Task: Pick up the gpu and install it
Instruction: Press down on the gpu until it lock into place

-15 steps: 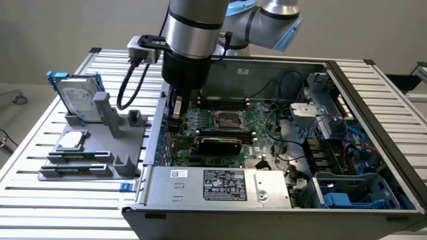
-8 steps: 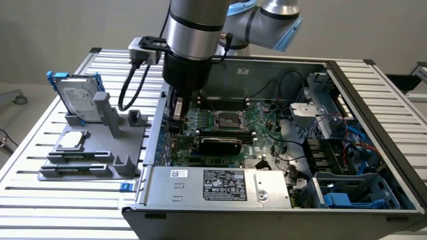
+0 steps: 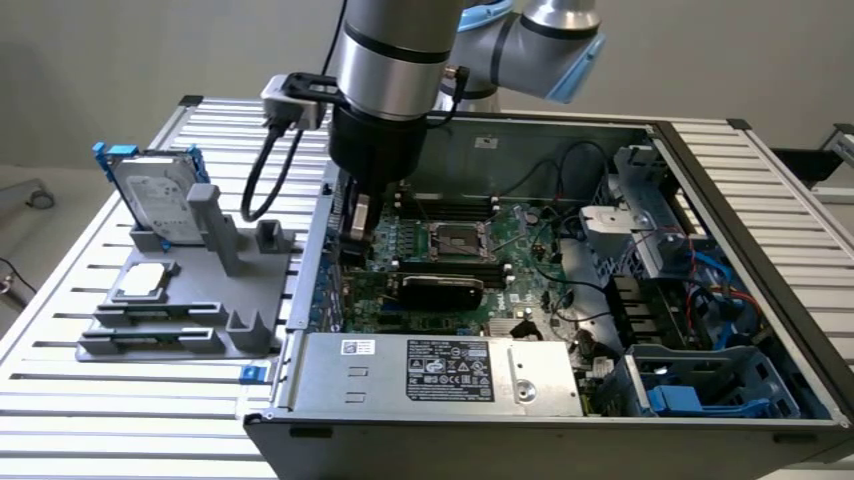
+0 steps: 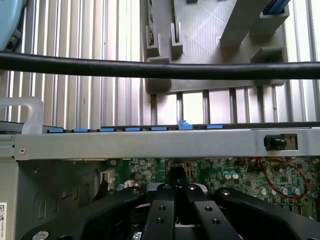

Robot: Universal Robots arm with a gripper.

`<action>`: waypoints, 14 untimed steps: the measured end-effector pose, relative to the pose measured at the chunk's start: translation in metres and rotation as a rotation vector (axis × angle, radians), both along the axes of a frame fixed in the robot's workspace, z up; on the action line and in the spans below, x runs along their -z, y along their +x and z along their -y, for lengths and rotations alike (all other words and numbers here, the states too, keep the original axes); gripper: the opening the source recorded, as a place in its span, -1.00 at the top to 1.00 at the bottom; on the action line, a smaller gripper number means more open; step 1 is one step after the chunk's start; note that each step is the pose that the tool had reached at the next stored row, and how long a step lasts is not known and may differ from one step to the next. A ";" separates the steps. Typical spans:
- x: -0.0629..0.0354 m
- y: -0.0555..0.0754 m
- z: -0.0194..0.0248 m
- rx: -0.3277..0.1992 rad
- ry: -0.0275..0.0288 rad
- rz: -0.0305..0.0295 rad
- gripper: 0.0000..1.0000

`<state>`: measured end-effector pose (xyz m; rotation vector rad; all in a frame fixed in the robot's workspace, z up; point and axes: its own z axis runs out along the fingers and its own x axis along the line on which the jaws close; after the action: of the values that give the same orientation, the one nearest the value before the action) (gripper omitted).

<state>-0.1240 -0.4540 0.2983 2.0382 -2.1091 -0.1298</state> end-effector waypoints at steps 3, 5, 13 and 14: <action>0.0003 0.000 -0.0019 0.004 0.0008 -0.0001 0.79; 0.0008 0.000 -0.0036 0.007 0.0012 0.0000 0.79; 0.0046 0.000 -0.0058 0.015 0.0013 -0.0001 0.79; 0.0050 0.000 -0.0058 0.016 0.0012 -0.0005 0.79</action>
<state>-0.1240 -0.4482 0.2933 2.0218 -2.1262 -0.1341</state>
